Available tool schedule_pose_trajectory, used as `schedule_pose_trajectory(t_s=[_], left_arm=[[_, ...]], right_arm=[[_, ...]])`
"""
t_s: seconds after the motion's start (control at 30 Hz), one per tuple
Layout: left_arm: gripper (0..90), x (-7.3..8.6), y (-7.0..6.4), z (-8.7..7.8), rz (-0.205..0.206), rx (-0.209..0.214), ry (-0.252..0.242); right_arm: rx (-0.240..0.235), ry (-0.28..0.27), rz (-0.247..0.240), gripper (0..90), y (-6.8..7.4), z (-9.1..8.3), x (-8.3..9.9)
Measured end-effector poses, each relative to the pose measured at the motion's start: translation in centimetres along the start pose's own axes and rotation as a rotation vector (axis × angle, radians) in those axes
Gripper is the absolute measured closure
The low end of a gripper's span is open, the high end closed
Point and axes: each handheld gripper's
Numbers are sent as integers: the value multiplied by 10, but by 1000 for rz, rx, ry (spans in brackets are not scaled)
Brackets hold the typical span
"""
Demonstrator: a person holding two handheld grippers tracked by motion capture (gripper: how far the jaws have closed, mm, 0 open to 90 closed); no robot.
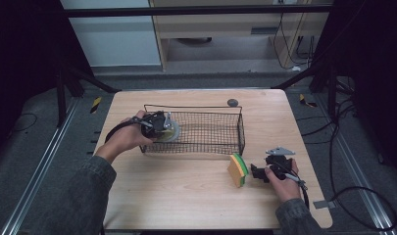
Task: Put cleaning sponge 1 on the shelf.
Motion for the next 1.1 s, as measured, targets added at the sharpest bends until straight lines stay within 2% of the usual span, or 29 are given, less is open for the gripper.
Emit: schedule_pose_trajectory(t_s=[0.3, 0.33, 0.37, 0.43, 0.5, 0.63, 0.9, 1.1], left_arm=[[699, -1, 1, 6, -8, 16, 4], [699, 0, 0, 8, -16, 28, 8], [698, 0, 1, 8, -7, 27, 13], [699, 0, 1, 9, -21, 36, 12], [699, 0, 2, 9, -11, 33, 15], [698, 1, 2, 11, -32, 45, 16], [695, 1, 2, 11, -36, 49, 18], [681, 5, 1, 13, -63, 72, -10]], right_arm=[[0, 0, 0, 7, 0, 0, 0], [0, 0, 0, 7, 0, 0, 0], [0, 0, 0, 7, 0, 0, 0], [0, 0, 0, 7, 0, 0, 0], [0, 0, 0, 7, 0, 0, 0], [0, 0, 0, 7, 0, 0, 0], [0, 0, 0, 7, 0, 0, 0], [-1, 0, 0, 7, 0, 0, 0]])
Point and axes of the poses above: each handheld gripper's, and its own axes: z roughly forward along the jaws, x roughly out of its underside, y roughly to its left, and after that the axes turned 7 degrees about x, right-handed
